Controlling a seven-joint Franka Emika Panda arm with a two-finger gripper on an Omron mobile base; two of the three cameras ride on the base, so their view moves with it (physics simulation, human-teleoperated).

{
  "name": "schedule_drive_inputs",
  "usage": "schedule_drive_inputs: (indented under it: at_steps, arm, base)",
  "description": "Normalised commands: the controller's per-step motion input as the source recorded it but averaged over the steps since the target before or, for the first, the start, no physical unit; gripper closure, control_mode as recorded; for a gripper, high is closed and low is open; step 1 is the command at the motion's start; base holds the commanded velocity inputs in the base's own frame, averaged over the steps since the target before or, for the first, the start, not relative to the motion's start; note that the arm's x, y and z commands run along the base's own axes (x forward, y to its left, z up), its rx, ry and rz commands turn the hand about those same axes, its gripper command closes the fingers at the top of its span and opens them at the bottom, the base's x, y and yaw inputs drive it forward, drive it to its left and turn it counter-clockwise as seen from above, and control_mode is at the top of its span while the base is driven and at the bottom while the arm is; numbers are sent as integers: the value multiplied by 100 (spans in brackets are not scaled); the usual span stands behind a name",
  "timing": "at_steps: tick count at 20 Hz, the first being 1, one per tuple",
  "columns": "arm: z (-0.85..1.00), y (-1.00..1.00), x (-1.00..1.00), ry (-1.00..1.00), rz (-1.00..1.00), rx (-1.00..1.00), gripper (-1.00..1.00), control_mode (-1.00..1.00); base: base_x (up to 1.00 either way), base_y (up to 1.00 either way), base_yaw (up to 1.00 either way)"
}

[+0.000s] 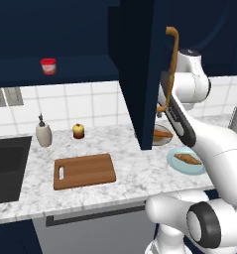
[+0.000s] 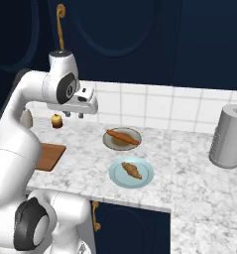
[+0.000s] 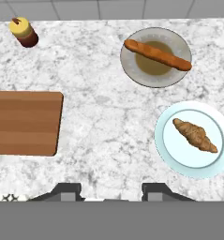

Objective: From the different types of pastries on the counter, select a croissant and place it on the cutting board. Then retrieve a jar of jam from the cabinet and place it alongside the croissant on the cutting board.

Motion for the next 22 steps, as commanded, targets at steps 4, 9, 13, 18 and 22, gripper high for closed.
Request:
schedule_drive_inputs:
  at_steps: [4, 9, 13, 18, 22]
  arm:
    - [-27, -59, 0, 0, 1, 5, -100, -100]
    - [-63, -97, 0, 0, 2, 10, -100, -100]
    - [-67, -62, 1, 5, 1, 1, -100, -100]
    - [-85, -26, 0, 4, 1, -5, -100, -100]
    - [-79, -25, 1, 3, 3, -6, -100, -100]
  base:
    - [0, 0, 0]
    - [0, 0, 0]
    - [0, 0, 0]
    - [0, 0, 0]
    - [0, 0, 0]
